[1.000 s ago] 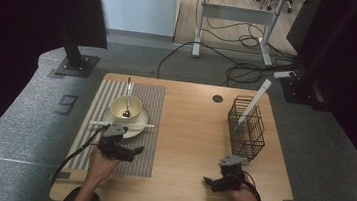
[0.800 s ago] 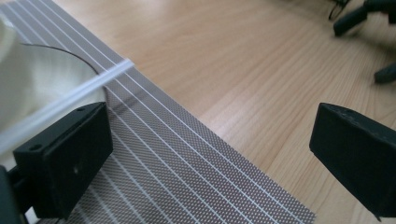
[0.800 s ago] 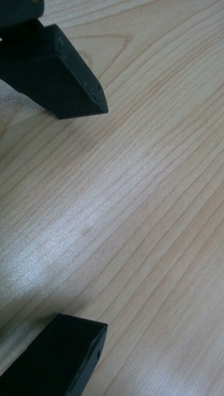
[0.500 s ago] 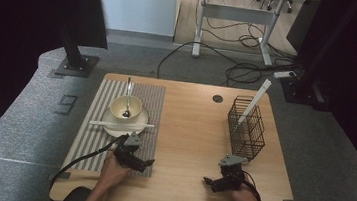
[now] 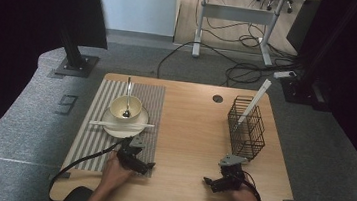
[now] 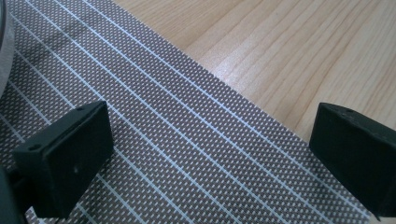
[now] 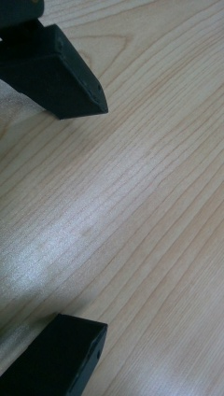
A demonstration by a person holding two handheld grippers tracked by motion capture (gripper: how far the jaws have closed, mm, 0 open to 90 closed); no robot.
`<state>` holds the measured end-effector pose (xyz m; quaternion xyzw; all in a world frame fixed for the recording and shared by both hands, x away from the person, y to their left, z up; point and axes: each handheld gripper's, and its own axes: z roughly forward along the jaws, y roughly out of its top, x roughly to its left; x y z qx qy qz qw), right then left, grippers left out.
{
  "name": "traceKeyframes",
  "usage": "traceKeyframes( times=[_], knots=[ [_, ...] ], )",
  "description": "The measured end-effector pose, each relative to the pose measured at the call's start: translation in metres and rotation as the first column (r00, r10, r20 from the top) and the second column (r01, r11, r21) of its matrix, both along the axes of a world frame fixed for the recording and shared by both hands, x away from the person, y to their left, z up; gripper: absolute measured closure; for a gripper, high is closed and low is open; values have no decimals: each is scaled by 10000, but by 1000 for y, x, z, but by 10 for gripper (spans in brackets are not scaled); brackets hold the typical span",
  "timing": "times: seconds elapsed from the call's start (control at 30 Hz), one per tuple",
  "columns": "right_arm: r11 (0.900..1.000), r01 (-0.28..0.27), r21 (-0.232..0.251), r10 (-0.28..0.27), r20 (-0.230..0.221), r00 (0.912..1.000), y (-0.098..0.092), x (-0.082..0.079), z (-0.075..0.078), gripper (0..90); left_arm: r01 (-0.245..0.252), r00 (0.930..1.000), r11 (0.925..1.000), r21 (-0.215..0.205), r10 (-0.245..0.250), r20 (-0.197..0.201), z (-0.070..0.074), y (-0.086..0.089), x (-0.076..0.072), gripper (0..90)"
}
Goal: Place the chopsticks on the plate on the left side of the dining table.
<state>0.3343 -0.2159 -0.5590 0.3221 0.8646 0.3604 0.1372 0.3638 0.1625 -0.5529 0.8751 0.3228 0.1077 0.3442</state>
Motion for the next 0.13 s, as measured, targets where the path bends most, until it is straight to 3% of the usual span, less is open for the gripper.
traceKeyframes(
  times=[0.03, 0.13],
  knots=[
    [10000, 0, 3, 0, 0, 10000, 0, 0, 0, 0, 30, 9999, 9998, 208, -32, 105, 0, -2, -1, 0],
    [10000, 6, 15, -6, -4, 10000, 0, 0, 0, 0, 29, 9999, 9998, 207, -31, 104, 0, -2, -1, 0]
  ],
)
